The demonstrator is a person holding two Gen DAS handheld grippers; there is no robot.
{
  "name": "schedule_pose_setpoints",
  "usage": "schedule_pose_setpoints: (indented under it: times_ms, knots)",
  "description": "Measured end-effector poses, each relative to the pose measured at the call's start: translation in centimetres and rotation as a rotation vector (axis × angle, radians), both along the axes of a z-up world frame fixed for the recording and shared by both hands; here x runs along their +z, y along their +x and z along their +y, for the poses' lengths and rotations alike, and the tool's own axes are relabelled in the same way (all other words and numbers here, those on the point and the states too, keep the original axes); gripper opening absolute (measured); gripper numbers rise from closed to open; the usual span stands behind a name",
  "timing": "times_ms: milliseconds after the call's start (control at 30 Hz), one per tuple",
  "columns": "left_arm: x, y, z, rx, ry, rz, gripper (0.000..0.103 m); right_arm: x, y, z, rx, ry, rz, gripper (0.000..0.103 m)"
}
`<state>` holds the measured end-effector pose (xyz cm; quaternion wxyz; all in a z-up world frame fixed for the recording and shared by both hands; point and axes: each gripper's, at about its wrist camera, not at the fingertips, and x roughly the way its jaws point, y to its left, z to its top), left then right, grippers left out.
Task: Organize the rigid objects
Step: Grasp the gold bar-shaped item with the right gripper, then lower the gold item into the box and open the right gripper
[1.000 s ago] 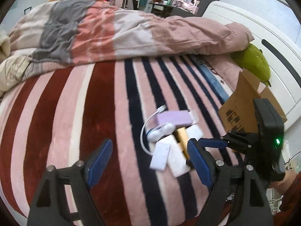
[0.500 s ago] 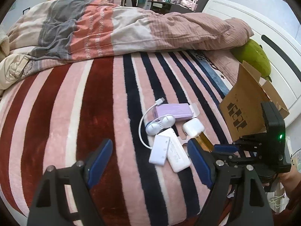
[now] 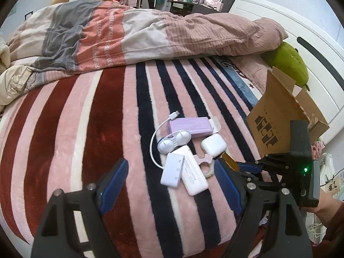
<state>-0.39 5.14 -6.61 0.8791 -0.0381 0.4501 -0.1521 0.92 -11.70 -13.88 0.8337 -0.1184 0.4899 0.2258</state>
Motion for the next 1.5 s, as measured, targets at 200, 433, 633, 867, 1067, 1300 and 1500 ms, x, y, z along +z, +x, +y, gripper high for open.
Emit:
schedule_pose_setpoints:
  times_ms: [200,433,633,867,1067,1300,1500]
  knots:
    - [2.6,-0.3,-1.2,-0.055,-0.038,-0.042,0.079,4.0,-1.2,0.7,0.08,0.079,-0.073,0.013]
    - [7.8,0.7,-4.9,-0.167,-0.138,-0.108,0.072,11.9,-2.1,0.8,0.219,0.248,-0.204,0.013]
    - [10.1,3.5,-10.5,-0.291,-0.213,-0.088,0.041,15.8,-2.5,-3.2,0.207,0.301,-0.321,0.013]
    - [10.5,6.8,-19.7,-0.446,-0.196,-0.056,0.027,16.4,-0.6,-11.2,0.074,0.31,-0.35,0.013]
    - [9.3,8.1,-25.4,-0.525,-0.156,-0.015,0.026,15.9,0.5,-16.7,-0.032,0.284,-0.302,0.013]
    - [7.6,9.0,-28.2,-0.563,-0.104,0.036,0.026,14.4,1.8,-19.7,-0.089,0.259,-0.191,0.013]
    - [7.6,8.8,-27.9,-0.533,-0.044,-0.005,0.048,13.8,2.0,-19.8,-0.128,0.207,-0.166,0.015]
